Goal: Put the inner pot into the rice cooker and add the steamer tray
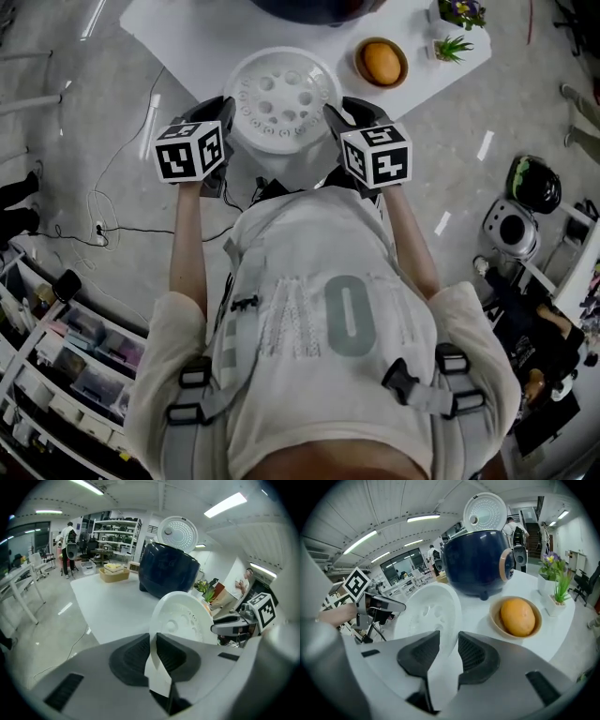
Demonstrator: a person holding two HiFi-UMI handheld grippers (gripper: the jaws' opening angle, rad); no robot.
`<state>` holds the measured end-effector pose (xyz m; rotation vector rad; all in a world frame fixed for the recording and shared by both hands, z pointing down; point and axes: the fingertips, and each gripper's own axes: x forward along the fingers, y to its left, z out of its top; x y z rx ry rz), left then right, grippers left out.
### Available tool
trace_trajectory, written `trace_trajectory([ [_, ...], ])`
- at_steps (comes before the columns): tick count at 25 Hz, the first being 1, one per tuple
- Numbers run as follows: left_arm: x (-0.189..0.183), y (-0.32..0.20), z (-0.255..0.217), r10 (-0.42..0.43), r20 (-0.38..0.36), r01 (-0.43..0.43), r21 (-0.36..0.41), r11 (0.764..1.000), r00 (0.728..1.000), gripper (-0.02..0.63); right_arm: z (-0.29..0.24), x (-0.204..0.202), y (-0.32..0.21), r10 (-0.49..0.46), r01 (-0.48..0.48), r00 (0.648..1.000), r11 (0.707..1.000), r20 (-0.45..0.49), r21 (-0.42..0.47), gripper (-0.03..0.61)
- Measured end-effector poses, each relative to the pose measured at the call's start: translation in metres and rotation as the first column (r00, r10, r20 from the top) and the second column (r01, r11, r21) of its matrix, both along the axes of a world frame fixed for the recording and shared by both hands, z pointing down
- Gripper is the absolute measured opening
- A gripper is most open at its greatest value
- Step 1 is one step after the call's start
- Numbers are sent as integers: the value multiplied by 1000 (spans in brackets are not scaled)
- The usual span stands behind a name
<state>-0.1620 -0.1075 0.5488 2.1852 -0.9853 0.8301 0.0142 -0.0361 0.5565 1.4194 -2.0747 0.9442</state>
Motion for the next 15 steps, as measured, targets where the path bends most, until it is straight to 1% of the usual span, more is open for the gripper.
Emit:
trace_trajectory([
  [3, -20, -19, -26, -49, -7, 49, 69, 996, 999, 57, -26, -16, -29, -26, 26, 1000, 997, -1, 71, 129],
  [7, -25, -43, -72, -82, -45, 89, 179, 980, 996, 57, -75, -19, -65, -49, 54, 998, 980, -33, 189, 129],
  [10, -23, -61, -116, -90, -77, 107, 268, 957, 993, 57, -120, -16, -86, -51, 70, 996, 955, -73, 288, 129],
  [15, -5, -98, -186, -91, -134, 139, 404, 904, 987, 57, -192, 2, -120, -23, 66, 994, 895, -103, 440, 129],
])
